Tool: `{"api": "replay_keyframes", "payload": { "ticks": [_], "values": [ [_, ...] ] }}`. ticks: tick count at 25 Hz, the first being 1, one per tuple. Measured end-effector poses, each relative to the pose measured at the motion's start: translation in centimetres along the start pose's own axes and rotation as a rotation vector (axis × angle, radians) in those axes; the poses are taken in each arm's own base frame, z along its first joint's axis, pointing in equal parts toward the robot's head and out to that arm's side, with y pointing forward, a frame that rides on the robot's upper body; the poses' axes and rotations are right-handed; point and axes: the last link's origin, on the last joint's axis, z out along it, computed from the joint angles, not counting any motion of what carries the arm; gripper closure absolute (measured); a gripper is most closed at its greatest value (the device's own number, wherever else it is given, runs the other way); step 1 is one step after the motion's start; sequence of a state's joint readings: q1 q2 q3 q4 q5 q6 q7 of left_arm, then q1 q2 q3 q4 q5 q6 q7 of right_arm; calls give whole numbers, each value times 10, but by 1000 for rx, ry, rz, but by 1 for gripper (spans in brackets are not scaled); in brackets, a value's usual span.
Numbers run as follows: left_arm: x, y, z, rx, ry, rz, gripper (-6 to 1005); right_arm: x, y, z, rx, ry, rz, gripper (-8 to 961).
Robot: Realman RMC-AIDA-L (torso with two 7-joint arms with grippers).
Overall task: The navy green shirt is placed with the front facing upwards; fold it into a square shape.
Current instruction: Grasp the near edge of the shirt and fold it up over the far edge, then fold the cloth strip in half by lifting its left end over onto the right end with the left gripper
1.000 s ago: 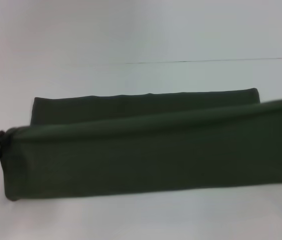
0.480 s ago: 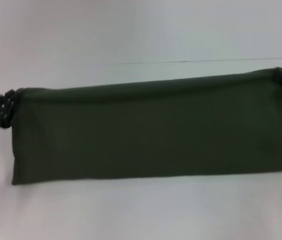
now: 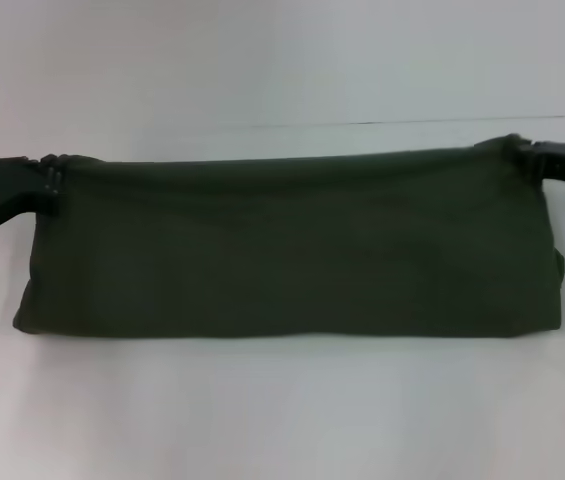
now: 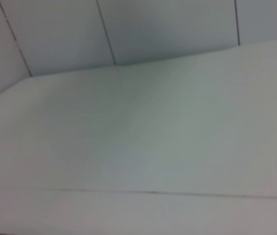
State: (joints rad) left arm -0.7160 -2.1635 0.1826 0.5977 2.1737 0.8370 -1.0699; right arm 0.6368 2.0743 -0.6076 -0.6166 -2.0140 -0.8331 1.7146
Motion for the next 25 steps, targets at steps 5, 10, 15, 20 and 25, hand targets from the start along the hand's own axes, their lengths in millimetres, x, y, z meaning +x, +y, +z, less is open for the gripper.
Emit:
{"api": "replay_keyframes", "payload": {
  "ticks": [5,10,15,20,25],
  "values": [
    [3,4,16,44,-62,40,953,8,6,13,36,39,-31,863],
    [5,5,22,59,-82,50,950,6,9,19,60,44,-57,832],
    [6,6,23,65,-77,44,948,-1,8,22,87,30,-67,801],
    [5,6,22,76,-63,12,946,-3,9,24,90,24,-73,770],
    [4,5,21,85,-54,-11,861,-4,10,25,90,23,-73,739]
  ]
}}
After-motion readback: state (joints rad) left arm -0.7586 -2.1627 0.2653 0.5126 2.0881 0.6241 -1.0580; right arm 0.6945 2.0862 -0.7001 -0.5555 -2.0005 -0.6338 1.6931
